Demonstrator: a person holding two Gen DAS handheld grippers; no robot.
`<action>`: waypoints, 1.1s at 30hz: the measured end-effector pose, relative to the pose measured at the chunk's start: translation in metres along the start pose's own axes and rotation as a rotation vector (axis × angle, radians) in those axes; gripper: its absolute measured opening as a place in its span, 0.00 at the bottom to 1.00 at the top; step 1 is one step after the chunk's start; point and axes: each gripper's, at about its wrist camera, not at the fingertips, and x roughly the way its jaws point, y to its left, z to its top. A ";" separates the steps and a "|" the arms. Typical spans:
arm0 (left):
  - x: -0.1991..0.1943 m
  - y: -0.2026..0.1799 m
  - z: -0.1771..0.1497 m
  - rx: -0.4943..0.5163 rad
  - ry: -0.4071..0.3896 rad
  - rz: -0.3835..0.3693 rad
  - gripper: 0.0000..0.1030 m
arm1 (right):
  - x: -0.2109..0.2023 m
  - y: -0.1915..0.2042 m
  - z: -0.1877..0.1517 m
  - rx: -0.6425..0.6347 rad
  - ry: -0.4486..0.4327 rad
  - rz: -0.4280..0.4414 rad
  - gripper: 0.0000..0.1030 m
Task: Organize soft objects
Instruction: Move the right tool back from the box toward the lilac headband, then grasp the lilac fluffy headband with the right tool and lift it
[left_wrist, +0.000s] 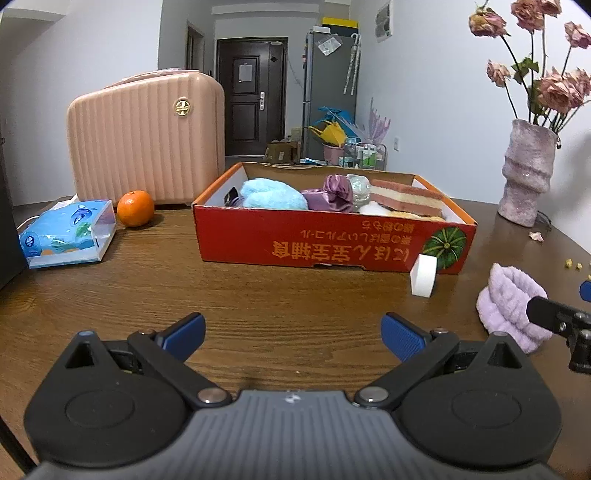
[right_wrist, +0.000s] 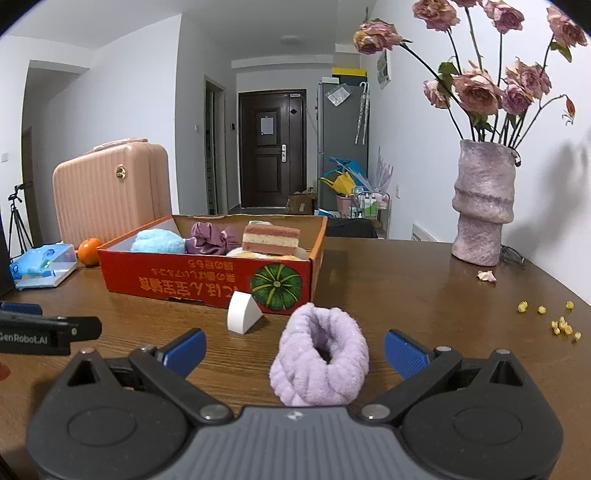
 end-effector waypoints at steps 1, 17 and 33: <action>0.000 -0.001 -0.001 0.004 0.001 -0.002 1.00 | 0.001 -0.001 0.000 0.004 0.003 -0.003 1.00; 0.010 0.001 -0.004 -0.013 0.053 -0.038 1.00 | 0.048 -0.021 -0.005 0.080 0.133 -0.056 0.98; 0.010 -0.002 -0.004 -0.007 0.053 -0.034 1.00 | 0.084 -0.029 -0.002 0.111 0.205 -0.004 0.60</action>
